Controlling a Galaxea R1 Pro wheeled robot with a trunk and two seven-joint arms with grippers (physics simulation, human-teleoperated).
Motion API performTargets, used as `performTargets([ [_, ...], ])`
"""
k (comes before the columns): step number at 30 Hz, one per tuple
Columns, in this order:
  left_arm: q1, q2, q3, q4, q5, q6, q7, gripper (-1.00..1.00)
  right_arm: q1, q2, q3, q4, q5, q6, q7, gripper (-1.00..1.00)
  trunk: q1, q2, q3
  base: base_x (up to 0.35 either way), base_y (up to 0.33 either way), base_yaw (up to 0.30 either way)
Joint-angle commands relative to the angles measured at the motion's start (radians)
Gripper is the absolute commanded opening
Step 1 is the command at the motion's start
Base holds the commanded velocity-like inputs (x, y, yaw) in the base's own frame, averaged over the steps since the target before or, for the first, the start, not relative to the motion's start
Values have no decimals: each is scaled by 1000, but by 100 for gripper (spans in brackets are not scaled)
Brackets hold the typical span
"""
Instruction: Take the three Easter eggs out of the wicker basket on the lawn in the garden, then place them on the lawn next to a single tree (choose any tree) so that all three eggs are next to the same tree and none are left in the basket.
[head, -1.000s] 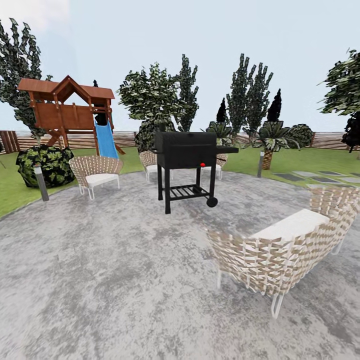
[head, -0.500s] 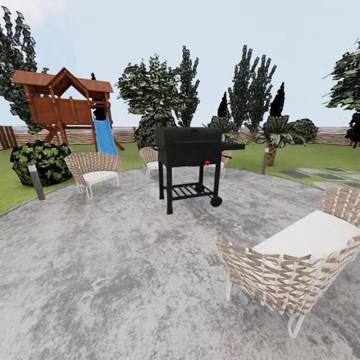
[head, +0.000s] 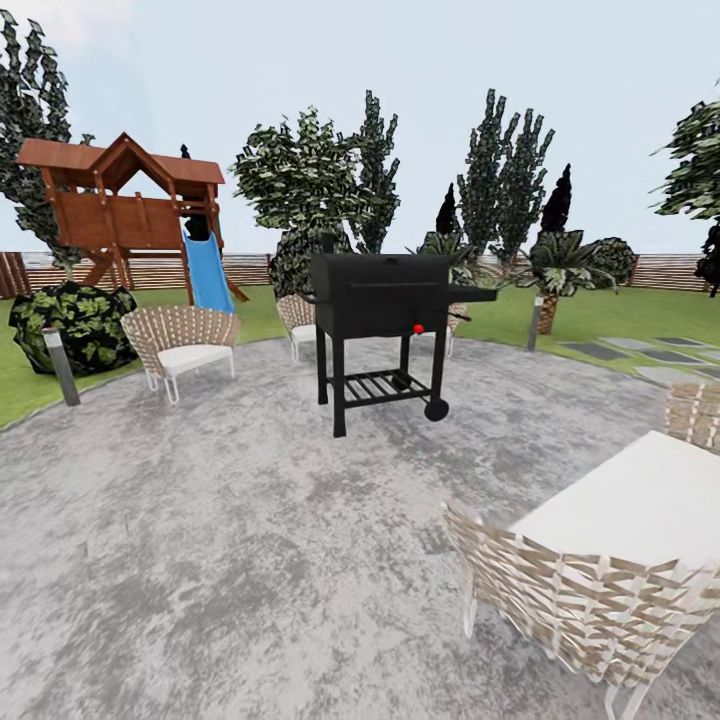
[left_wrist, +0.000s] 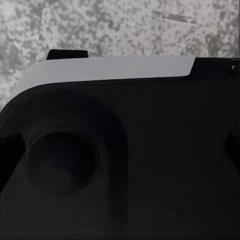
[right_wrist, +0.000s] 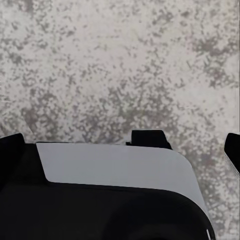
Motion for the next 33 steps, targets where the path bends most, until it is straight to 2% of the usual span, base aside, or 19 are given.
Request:
performTargets([
  [1, 0, 0, 0, -1, 4, -1, -3, 100, -1, 0, -1, 1, 0, -3, 0, 100, 1, 0, -1, 330, 79, 0],
  [12, 1, 0, 0, -1, 4, -1, -4, 100, -1, 0, -2, 1, 0, -3, 0, 100, 1, 0, -1, 327, 135, 0],
  [33, 0, 0, 0, -1, 4, -1, -6, 100, -1, -1, -2, 1, 0, -4, 0, 100, 1, 0, -1, 290, 225, 0],
])
